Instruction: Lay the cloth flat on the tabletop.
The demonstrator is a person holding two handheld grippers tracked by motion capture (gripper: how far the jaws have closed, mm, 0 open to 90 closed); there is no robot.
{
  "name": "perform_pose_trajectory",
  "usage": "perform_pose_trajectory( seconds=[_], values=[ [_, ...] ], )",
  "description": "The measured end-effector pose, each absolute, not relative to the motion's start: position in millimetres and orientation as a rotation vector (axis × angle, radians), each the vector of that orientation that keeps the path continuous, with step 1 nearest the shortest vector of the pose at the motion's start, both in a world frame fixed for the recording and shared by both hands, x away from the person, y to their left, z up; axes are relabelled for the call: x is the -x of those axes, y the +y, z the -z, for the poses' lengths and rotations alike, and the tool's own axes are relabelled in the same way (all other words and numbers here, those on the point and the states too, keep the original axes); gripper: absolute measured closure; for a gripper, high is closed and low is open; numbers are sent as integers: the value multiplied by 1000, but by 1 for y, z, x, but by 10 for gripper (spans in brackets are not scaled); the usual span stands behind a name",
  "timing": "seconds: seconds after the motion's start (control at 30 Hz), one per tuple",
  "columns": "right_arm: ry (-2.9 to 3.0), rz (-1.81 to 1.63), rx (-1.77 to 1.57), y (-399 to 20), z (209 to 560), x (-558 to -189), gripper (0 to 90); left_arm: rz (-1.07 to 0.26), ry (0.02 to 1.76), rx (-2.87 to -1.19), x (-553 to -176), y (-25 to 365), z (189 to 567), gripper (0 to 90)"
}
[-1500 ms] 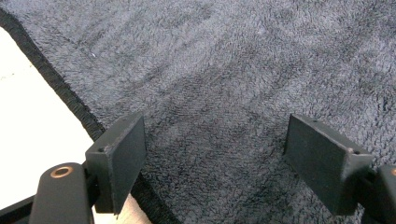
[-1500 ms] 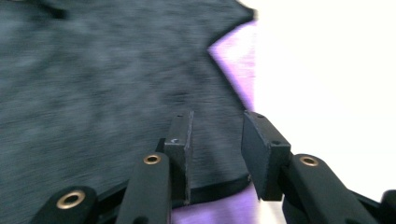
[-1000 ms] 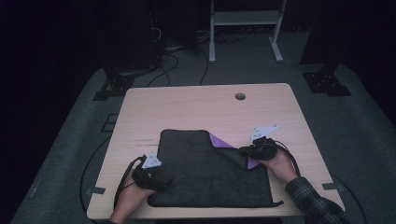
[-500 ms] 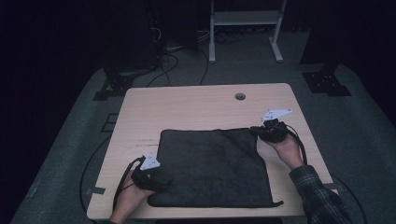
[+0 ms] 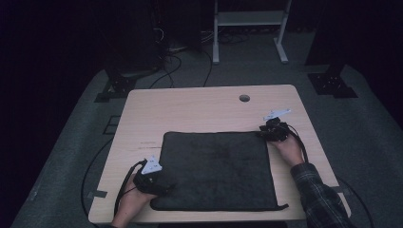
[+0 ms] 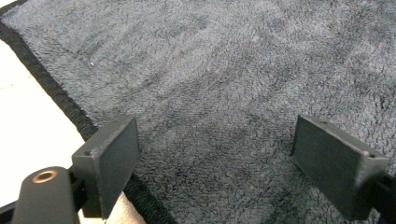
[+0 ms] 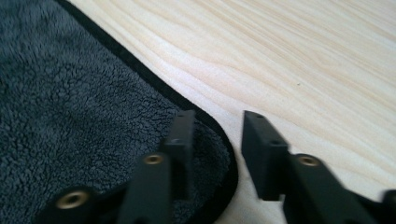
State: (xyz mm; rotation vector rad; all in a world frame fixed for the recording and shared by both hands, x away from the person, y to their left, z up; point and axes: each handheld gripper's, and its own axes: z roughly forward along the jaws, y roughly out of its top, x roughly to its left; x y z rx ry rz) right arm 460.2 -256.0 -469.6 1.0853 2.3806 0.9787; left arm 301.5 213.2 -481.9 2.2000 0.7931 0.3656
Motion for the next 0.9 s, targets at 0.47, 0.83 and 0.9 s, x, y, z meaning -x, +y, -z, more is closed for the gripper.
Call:
perform_pose_trajectory(
  seconds=[0.47,0.83,0.9],
  values=[
    [2227,-1094,-1251,-305,462,-435,176,-404,867,-2162,-309,214,469,25],
    [2204,-999,-1318,-326,471,-396,47,-484,955,-2121,-327,222,462,17],
    [2204,-988,-1317,-328,473,-393,20,-495,961,-2126,-330,224,462,17]
  ],
)
